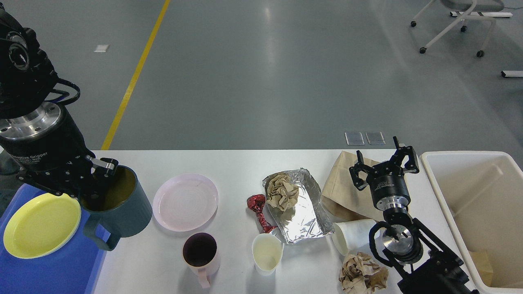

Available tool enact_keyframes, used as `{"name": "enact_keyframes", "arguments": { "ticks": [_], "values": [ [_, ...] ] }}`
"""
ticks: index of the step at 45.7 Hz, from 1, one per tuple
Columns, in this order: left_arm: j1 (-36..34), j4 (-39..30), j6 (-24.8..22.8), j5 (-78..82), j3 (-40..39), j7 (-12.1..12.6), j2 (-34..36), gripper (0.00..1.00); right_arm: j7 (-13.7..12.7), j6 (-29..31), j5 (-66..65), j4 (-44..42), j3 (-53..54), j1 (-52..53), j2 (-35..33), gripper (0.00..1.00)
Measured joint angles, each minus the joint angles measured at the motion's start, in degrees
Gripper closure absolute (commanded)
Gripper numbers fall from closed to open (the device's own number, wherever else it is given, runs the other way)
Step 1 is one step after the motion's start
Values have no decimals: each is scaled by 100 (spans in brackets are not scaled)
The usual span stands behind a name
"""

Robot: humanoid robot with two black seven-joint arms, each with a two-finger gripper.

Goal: Tidy desktop
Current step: 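Lift the green mug and place it on the blue tray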

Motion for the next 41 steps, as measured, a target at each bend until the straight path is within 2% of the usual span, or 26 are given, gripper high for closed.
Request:
{"name": "enact_keyframes", "arguments": {
  "ticks": [10, 17, 26, 36, 41],
  "values": [
    [210, 241, 41, -43, 254, 4, 330, 100, 0, -1, 0, 0, 0, 0, -4, 0],
    [916, 866, 42, 227, 393, 140, 883, 100, 0, -1, 0, 0, 0, 0, -3, 0],
    [2368, 1901, 43, 1066, 89, 220, 1816, 100, 0, 1, 0, 6, 0, 0, -3, 0],
    [4317, 3120, 110, 2250, -1059, 167, 2845, 100, 0, 4, 0, 6, 0, 0, -1, 0],
    [5367, 3541, 359, 2912, -1840, 61, 3295, 99, 0, 4, 0, 6, 0, 0, -2, 0]
  ]
}}
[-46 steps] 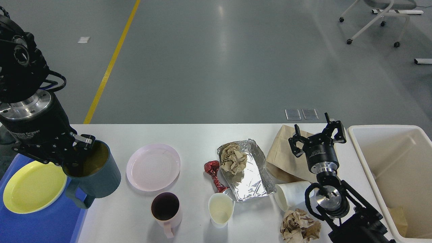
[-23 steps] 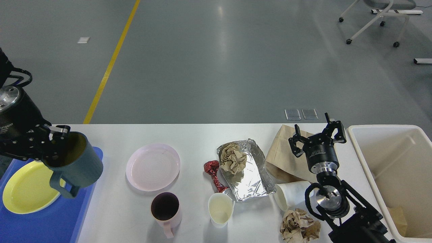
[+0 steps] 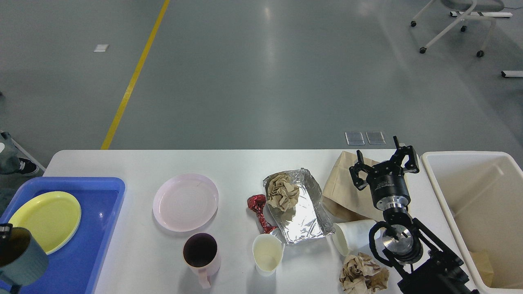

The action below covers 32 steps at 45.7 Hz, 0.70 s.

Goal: Tidy desktop
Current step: 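Release the mug and withdraw the left gripper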

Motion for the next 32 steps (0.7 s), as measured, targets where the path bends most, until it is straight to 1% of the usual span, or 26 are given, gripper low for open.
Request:
{"name": "enact_keyframes", "arguments": {
  "ticks": [4, 7, 15, 19, 27, 32],
  "values": [
    [643, 259, 258, 177, -482, -98, 190, 99, 0, 0, 0, 0, 0, 0, 0, 0],
    [991, 430, 368, 224, -733, -184, 285, 99, 0, 0, 1, 0, 0, 0, 0, 0],
    [1724, 1102, 668, 253, -1058, -498, 358, 99, 0, 0, 1, 0, 0, 0, 3, 0],
    [2102, 1234, 828, 312, -1317, -582, 339, 98, 0, 0, 1, 0, 0, 0, 2, 0],
    [2834, 1407, 1131, 410, -1962, -671, 340, 98, 0, 0, 1, 0, 0, 0, -1, 0],
    [3082, 1453, 1170, 440, -2120, -923, 382, 98, 0, -1, 1, -2, 0, 0, -2, 0]
  ]
}}
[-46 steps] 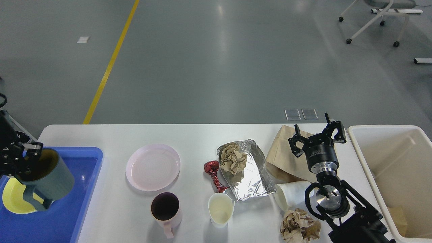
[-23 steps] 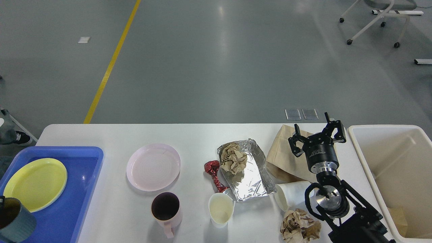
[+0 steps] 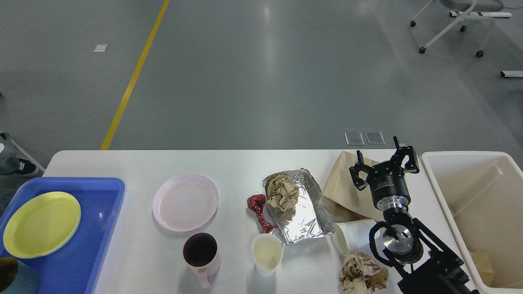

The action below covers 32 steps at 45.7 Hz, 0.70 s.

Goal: Tidy desktop
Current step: 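Release the mug and withdraw the left gripper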

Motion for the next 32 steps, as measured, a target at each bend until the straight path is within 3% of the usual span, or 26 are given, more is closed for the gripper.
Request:
{"name": "enact_keyframes", "arguments": {
  "ticks": [6, 32],
  "values": [
    [64, 129, -24, 13, -19, -237, 43, 97, 0, 0, 0, -2, 0, 0, 1, 0],
    [248, 542, -554, -47, 1, -566, 521, 96, 0, -2, 0, -2, 0, -1, 3, 0]
  ]
}}
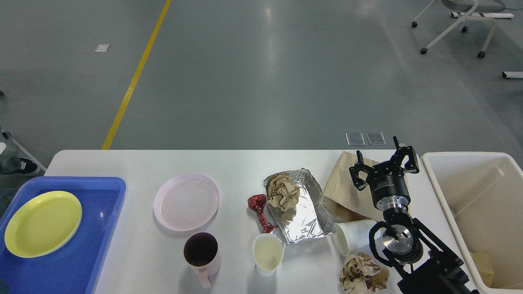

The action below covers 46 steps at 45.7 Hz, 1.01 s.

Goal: Tidy desktop
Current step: 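Release the mug and withdraw the left gripper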

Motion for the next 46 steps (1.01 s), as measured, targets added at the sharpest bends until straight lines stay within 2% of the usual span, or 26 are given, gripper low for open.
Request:
{"name": "enact_keyframes", "arguments": {
  "ticks": [20, 21, 26, 36, 46],
  "values": [
    [101, 440, -12, -52, -114, -38, -115, 92, 0, 0, 0, 0, 0, 1, -2, 0],
    [118, 441, -8, -53, -136, -38, -118, 88, 0, 0, 0, 0, 0, 1, -2, 0],
    [261, 460, 62, -68, -348, -14, -128, 81, 0, 0, 0, 0, 0, 2, -2, 0],
    [468, 505, 327, -101, -565, 53, -220, 45, 0, 0, 0, 1, 0, 2, -2, 0],
    [476, 503, 393, -168, -640, 24, -230, 18, 0, 2, 0, 1, 0, 3, -2, 0]
  ]
}}
